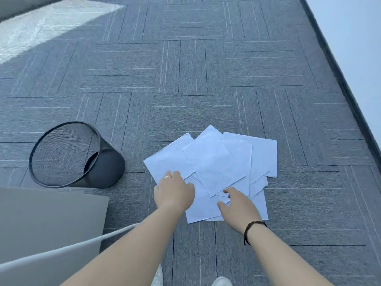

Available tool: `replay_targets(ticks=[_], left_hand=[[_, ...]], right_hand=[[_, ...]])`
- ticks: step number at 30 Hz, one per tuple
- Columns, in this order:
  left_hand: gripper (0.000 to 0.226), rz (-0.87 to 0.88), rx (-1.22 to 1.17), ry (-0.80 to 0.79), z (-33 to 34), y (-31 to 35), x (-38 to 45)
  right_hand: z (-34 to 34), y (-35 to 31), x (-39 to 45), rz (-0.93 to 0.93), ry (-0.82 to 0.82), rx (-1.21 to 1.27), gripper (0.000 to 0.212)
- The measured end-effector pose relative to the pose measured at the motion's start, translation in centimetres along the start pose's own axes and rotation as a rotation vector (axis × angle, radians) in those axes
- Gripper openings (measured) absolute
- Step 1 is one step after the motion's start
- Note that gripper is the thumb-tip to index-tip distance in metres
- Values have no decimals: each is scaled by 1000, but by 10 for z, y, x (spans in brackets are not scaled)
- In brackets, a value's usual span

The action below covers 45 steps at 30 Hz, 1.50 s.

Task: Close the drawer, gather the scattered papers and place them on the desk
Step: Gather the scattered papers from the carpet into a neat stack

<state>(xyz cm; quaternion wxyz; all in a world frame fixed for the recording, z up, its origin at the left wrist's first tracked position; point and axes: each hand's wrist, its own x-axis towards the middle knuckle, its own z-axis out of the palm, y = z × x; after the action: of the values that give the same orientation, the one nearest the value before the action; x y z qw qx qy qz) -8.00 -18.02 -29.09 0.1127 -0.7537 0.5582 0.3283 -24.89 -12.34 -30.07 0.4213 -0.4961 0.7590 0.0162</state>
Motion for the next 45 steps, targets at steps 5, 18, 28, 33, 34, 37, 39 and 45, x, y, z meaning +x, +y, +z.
replay_targets(ticks=[5, 18, 28, 33, 34, 37, 39, 45], left_hand=[[59, 36, 45, -29, 86, -3, 110], [121, 72, 98, 22, 151, -26, 361], [124, -60, 90, 222, 104, -129, 403], [70, 63, 46, 89, 112, -85, 395], [66, 100, 74, 75, 120, -76, 390], [61, 136, 107, 114, 141, -57, 376], [68, 119, 106, 169, 147, -47, 372], [105, 21, 1, 105, 146, -42, 376]], right_hand=[[46, 36, 110, -2, -11, 0, 56], [52, 113, 345, 168, 217, 108, 114], [70, 163, 349, 320, 343, -159, 122], [70, 156, 352, 298, 340, 28, 111], [74, 153, 351, 285, 319, 50, 109], [84, 148, 347, 261, 281, 53, 105], [84, 146, 347, 259, 293, 45, 106], [79, 144, 349, 278, 306, 164, 102]])
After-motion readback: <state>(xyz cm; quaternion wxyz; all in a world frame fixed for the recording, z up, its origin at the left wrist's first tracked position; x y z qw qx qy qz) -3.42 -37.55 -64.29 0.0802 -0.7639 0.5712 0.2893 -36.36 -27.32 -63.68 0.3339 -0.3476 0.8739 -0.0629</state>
